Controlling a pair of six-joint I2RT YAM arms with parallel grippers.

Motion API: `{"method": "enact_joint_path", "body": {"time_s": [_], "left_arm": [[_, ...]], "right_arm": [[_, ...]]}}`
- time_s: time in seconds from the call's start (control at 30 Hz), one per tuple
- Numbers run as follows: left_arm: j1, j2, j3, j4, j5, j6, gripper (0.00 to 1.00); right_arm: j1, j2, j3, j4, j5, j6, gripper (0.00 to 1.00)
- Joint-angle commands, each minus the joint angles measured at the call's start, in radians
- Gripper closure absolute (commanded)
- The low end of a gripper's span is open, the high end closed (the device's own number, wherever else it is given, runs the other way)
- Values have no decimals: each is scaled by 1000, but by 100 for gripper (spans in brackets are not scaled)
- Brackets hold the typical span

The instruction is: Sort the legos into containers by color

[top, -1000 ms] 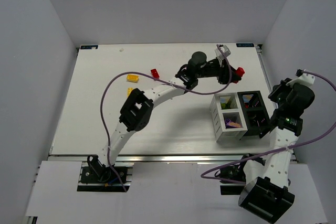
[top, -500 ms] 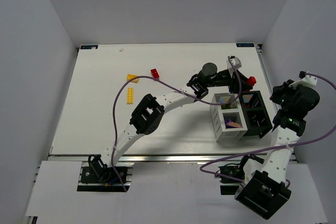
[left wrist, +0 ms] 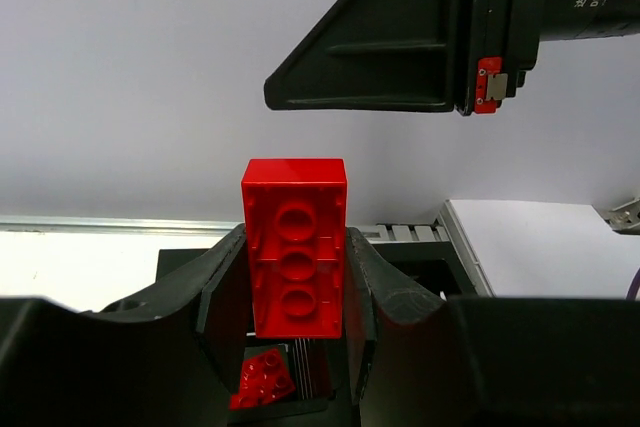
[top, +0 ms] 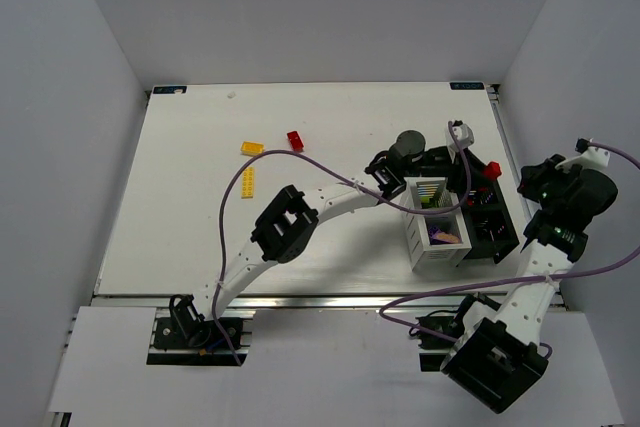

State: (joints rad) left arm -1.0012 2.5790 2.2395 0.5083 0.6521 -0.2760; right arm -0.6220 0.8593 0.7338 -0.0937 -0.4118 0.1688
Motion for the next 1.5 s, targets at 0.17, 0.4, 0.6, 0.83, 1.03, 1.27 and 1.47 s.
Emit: {"method": "enact_joint_path", "body": {"time_s": [0.17,0.4,0.6,0.83,1.03,1.27,1.47], "left_arm": [[-5,10,-1,-19,-23,29,97],[-5,12,-24,-31,-42,44,96],[-5,7,-44,-37,-49,52,95],[-5,6,-46,-42,-58,52,76],[-5,3,-32,-48,-60,47,40],[-5,-5,19,-67,-74,50,33],[-5,-51,9,-45,-104,46,45]], "right_arm": [[-22,-6,-16,60,-68,6,100],[-27,-5,-20,64,-87,5,100],[-33,-3,-20,65,-93,3,100],[-38,-5,-22,68,-99,3,100],[-39,-3,-25,69,-117,0,100],[-41,-6,-31,71,-169,-18,100],[-39,-16,-33,74,-275,-51,100]]}}
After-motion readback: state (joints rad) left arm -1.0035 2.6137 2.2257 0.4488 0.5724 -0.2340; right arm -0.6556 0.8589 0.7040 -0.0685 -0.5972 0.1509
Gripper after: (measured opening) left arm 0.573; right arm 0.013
